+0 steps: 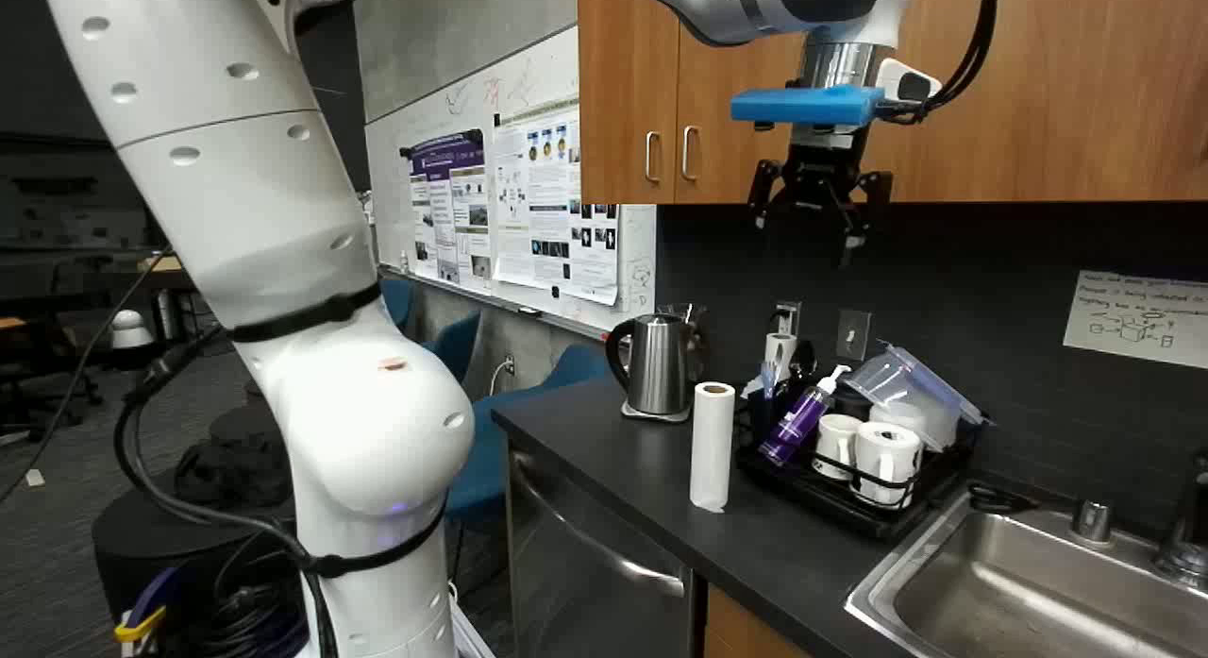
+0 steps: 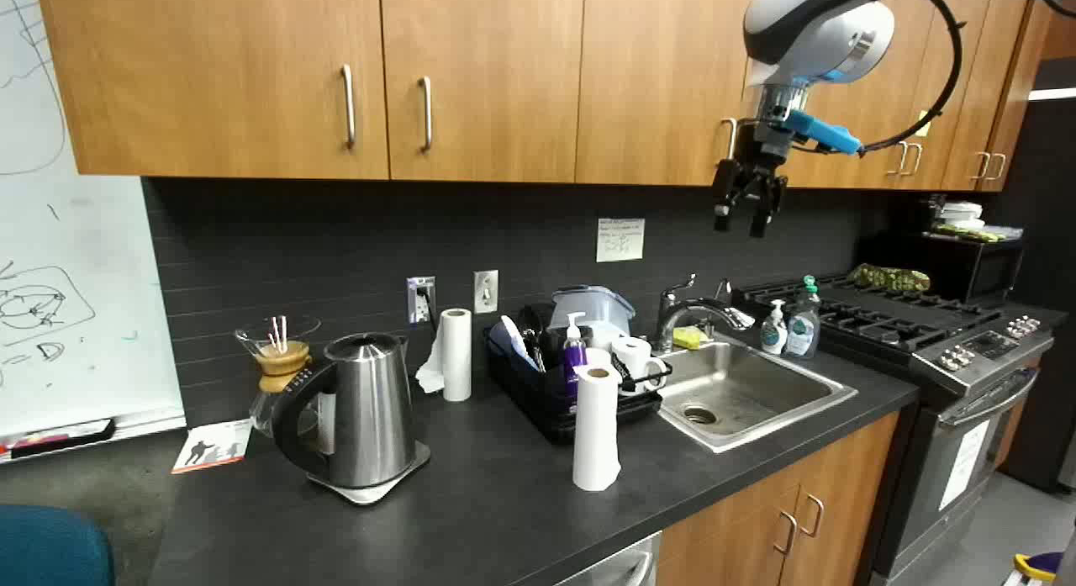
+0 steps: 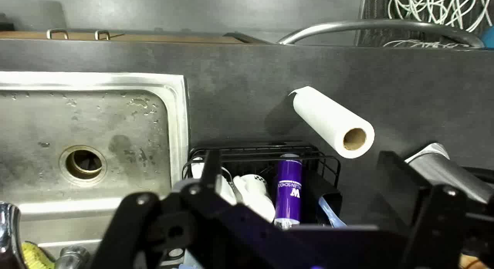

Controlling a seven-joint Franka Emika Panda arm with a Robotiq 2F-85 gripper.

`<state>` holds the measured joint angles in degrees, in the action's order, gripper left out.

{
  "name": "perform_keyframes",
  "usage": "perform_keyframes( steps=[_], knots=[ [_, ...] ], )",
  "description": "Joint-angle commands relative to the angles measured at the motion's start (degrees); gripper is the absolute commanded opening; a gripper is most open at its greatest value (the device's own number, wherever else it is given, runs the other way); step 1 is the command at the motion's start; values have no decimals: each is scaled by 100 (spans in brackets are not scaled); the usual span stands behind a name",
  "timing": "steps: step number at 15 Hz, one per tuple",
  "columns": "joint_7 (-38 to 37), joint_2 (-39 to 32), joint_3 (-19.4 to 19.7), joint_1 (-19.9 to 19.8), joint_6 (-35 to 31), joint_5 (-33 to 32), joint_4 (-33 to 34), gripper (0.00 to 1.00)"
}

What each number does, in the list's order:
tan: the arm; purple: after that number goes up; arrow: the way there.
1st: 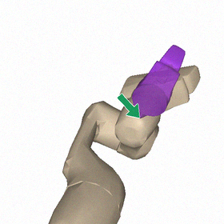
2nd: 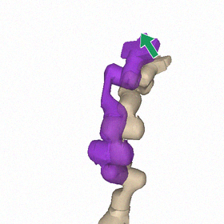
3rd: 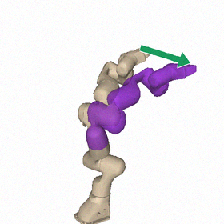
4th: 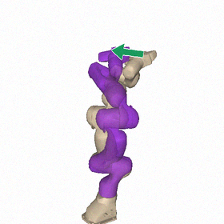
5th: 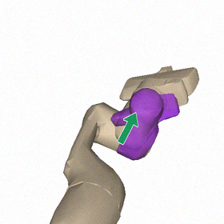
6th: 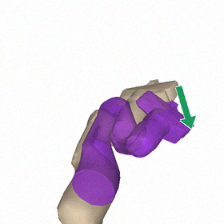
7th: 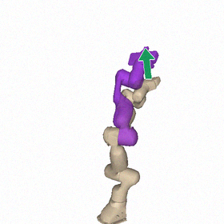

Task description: Remove a white mug from the dish drying rack and put it on the countertop

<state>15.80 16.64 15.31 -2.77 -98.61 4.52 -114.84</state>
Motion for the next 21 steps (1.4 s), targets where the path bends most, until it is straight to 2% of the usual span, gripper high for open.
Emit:
perform_keyframes(
  steps=[1,15,21],
  knots=[
    [38,-21,-131,-157,20,42,20,100],
    [38,-21,-131,-157,20,42,20,100],
    [64,-80,-172,-186,-325,54,-13,100]
  ],
)
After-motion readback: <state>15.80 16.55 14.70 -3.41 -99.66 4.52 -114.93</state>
